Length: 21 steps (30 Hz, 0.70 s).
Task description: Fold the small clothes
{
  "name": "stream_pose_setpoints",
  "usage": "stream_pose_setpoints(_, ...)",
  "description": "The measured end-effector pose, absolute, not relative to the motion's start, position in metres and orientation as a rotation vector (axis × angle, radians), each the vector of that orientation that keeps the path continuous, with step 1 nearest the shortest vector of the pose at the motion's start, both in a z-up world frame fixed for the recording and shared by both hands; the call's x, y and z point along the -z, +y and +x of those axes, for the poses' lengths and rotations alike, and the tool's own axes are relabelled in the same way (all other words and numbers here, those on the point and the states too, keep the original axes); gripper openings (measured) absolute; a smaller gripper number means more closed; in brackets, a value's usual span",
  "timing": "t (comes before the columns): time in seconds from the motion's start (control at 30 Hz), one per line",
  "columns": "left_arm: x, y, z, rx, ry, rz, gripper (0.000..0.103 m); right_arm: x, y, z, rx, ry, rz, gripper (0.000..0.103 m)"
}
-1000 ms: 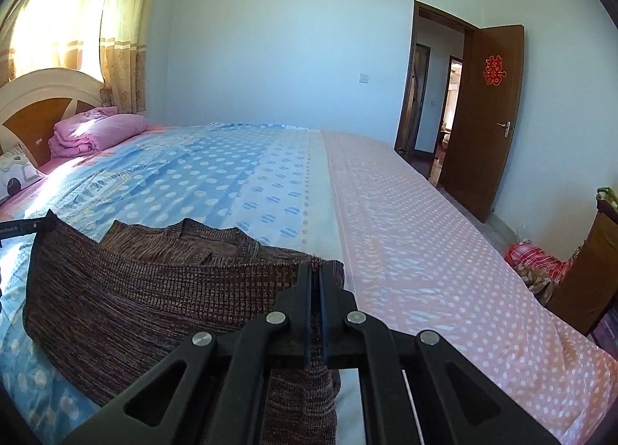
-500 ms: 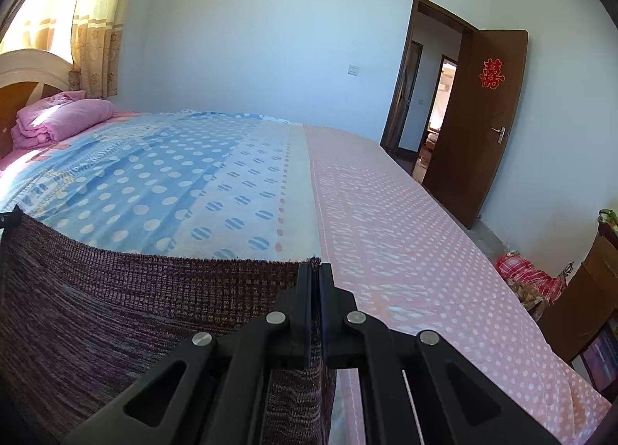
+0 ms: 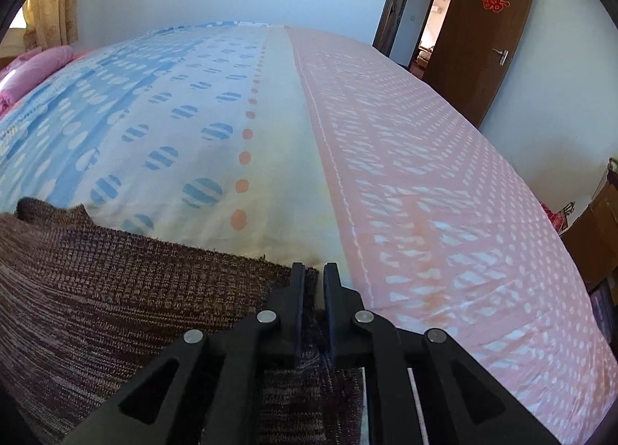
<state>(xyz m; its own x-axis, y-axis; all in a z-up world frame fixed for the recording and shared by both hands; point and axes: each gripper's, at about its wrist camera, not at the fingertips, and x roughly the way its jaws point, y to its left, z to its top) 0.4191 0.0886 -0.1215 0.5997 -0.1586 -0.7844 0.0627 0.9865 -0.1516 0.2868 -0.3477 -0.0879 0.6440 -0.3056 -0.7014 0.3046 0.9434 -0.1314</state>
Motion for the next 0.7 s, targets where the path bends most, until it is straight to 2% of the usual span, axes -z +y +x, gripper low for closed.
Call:
stream_pose_setpoints(0.1,0.104,0.093,0.395,0.146,0.895,-0.077,0.036,0.062,-0.364,0.241,0.447,0.664,0.104,0.019)
stream_pose_setpoints(0.17,0.088,0.093,0.362,0.175,0.837,-0.033,0.051,0.053,-0.369,0.205,0.429,0.65,0.153,0.025)
stream_pose_setpoints(0.2,0.084,0.093,0.348,0.19,0.813,-0.012,0.052,0.052,-0.368,0.188,0.408,0.663,0.17,0.026)
stream_pose_setpoints(0.4,0.087,0.094,0.259,0.236,0.783,0.018,0.053,0.074,-0.341,0.106,0.279,0.73,0.244,0.028)
stream_pose_setpoints(0.47,0.093,0.1,0.241,0.238,0.796,-0.03,0.053,0.085,-0.335,0.089,0.24,0.742,0.291,0.04)
stream_pose_setpoints(0.5,0.096,0.107,0.231,0.239,0.8,-0.067,0.053,0.092,-0.332,0.084,0.23,0.75,0.304,0.05)
stream_pose_setpoints(0.53,0.1,0.111,0.229,0.246,0.805,-0.101,0.053,0.097,-0.329,0.08,0.223,0.759,0.309,0.053)
stream_pose_setpoints(0.7,0.116,0.123,0.215,0.259,0.86,-0.193,0.053,0.11,-0.313,0.095,0.181,0.794,0.284,0.053)
